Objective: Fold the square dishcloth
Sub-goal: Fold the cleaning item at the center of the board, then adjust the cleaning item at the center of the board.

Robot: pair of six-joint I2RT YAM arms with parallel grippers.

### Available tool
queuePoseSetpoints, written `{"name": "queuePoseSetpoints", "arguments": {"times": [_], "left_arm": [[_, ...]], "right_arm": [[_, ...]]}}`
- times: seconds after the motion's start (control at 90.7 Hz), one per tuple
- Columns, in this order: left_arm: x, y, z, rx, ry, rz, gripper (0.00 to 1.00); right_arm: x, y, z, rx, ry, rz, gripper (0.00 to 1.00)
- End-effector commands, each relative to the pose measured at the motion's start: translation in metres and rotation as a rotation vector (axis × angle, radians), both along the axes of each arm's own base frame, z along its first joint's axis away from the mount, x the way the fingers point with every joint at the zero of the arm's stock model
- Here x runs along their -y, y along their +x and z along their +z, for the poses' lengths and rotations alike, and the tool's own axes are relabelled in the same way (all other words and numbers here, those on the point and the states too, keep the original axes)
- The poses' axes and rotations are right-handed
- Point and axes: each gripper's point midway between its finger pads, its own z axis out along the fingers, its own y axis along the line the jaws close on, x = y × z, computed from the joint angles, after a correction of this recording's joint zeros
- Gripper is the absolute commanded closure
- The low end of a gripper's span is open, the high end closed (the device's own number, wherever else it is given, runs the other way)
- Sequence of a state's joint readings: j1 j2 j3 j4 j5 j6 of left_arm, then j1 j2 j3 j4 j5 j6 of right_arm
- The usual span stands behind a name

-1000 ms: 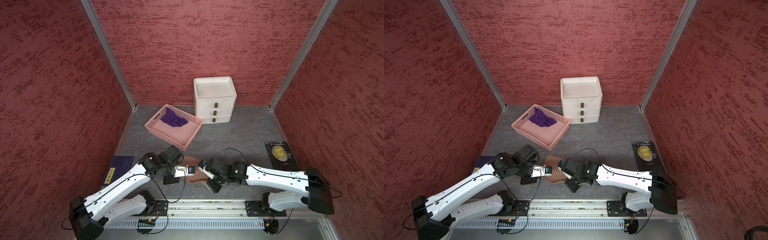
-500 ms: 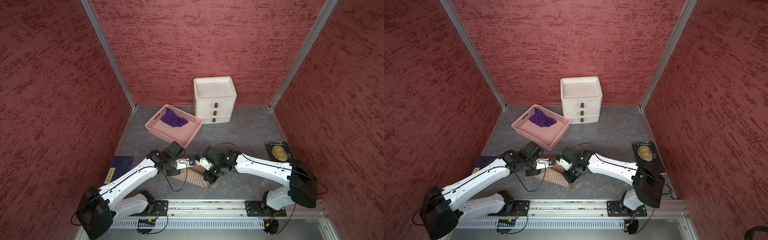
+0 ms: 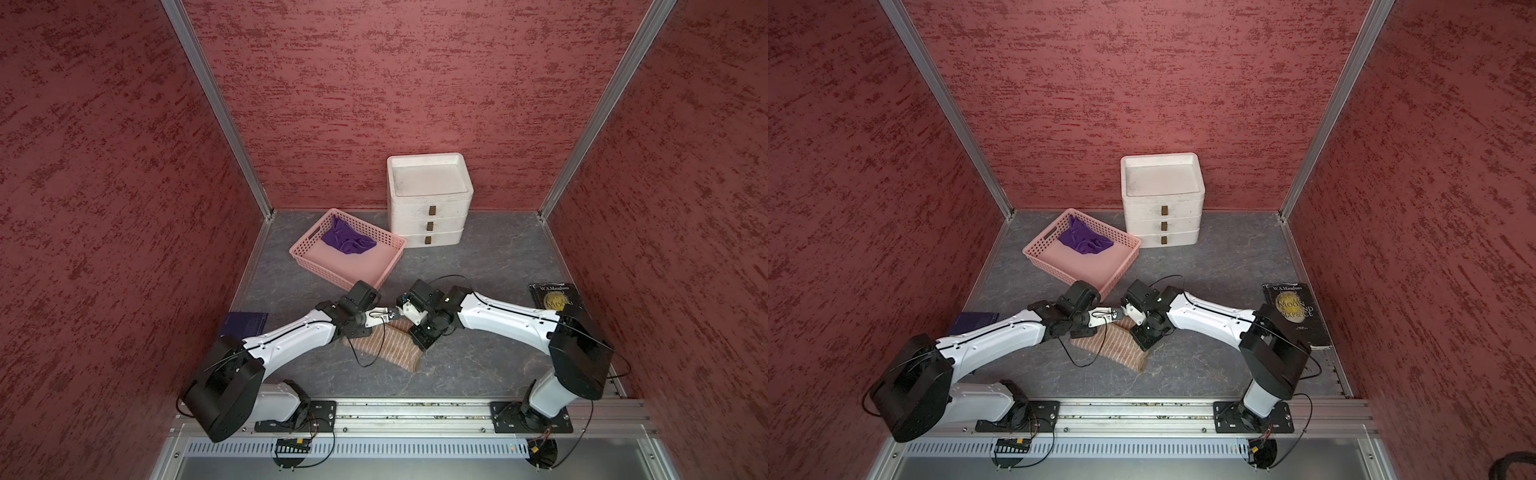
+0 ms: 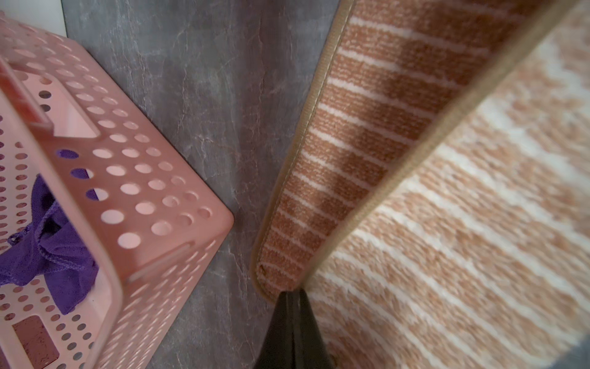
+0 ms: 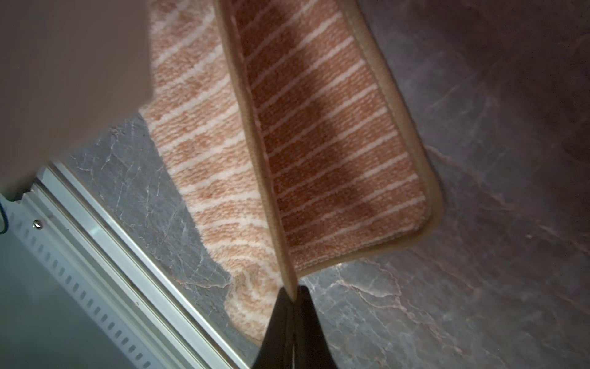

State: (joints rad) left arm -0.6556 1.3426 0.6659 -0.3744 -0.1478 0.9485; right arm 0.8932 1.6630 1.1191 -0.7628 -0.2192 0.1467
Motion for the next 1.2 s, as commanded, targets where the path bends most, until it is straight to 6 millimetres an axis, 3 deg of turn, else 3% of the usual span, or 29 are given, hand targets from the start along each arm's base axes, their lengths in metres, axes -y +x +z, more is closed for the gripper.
{"name": "queuePoseSetpoints", "arguments": {"times": [0.0, 0.132, 0.32, 0.386, 0.474, 0.595, 0.76, 0.871, 1.014, 1.19], "left_arm": [[0.007, 0.024, 0.0, 0.116, -0.033, 0.014, 1.0], [0.01, 0.033, -0.011, 0.203, -0.038, 0.001, 0.91], [0.002, 0.039, -0.012, 0.278, -0.016, 0.011, 0.8], [-0.001, 0.036, -0.01, 0.275, -0.013, 0.018, 0.71], [-0.003, 0.027, -0.001, 0.258, -0.043, 0.011, 0.47], [-0.002, 0.005, 0.014, 0.195, -0.131, -0.009, 0.33], [-0.009, -0.02, 0.044, 0.109, -0.205, 0.023, 0.3], [-0.01, -0.048, 0.058, 0.008, -0.262, 0.02, 0.31], [-0.016, -0.061, 0.051, -0.03, -0.266, 0.034, 0.32], [-0.026, -0.052, 0.027, -0.008, -0.191, 0.067, 0.36]], "right_arm": [[0.001, 0.025, -0.005, 0.058, -0.02, -0.022, 0.99], [0.001, 0.039, -0.017, 0.086, -0.046, -0.04, 0.87], [0.005, 0.063, -0.032, 0.121, -0.083, -0.124, 0.87], [0.007, 0.066, -0.034, 0.131, -0.096, -0.143, 0.83], [0.014, 0.069, -0.031, 0.154, -0.113, -0.173, 0.7], [0.024, 0.071, -0.013, 0.192, -0.117, -0.222, 0.64], [0.02, 0.07, 0.016, 0.205, -0.045, -0.264, 0.66], [-0.004, 0.067, 0.014, 0.141, 0.048, -0.238, 0.71], [-0.028, 0.066, -0.011, 0.054, 0.091, -0.212, 0.79], [-0.019, 0.057, -0.055, -0.021, 0.017, -0.24, 0.9]]}}
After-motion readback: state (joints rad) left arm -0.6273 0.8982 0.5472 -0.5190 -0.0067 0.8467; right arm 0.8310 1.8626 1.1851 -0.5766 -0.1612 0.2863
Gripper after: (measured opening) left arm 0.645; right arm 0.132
